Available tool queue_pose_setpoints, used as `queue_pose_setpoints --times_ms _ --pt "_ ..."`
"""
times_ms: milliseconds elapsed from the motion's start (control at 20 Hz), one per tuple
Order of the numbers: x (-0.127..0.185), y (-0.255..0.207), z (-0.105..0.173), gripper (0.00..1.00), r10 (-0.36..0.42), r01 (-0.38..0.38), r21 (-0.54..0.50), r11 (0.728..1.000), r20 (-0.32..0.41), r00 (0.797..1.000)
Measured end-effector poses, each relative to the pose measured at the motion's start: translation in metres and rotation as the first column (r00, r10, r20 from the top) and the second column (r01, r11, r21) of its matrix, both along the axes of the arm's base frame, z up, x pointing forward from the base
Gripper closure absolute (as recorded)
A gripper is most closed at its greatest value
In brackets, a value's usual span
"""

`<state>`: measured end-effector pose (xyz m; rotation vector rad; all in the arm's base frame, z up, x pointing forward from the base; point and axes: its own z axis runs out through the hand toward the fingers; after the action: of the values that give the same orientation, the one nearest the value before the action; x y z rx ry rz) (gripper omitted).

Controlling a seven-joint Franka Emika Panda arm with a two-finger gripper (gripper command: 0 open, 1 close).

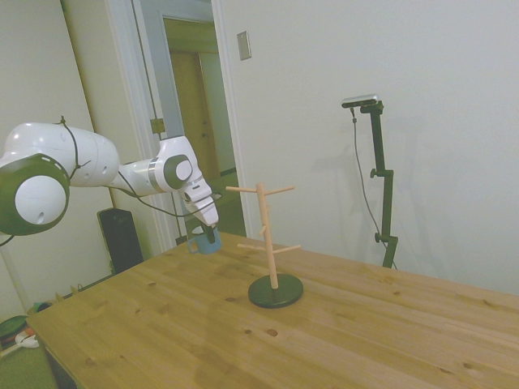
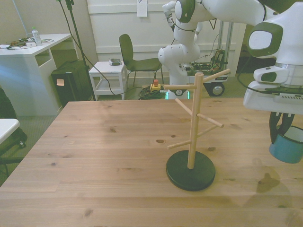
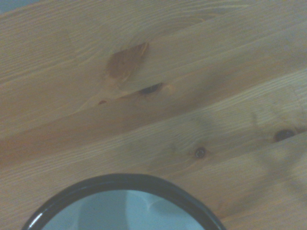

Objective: Hang the mug

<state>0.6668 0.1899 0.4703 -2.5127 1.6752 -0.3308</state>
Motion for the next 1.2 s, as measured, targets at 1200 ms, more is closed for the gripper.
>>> queue_pose_setpoints --times_ms 1200 --pt "-0.034 -0.048 0.132 1.00 0.351 -0.361 -0.145 0.921 -0.089 0.932"
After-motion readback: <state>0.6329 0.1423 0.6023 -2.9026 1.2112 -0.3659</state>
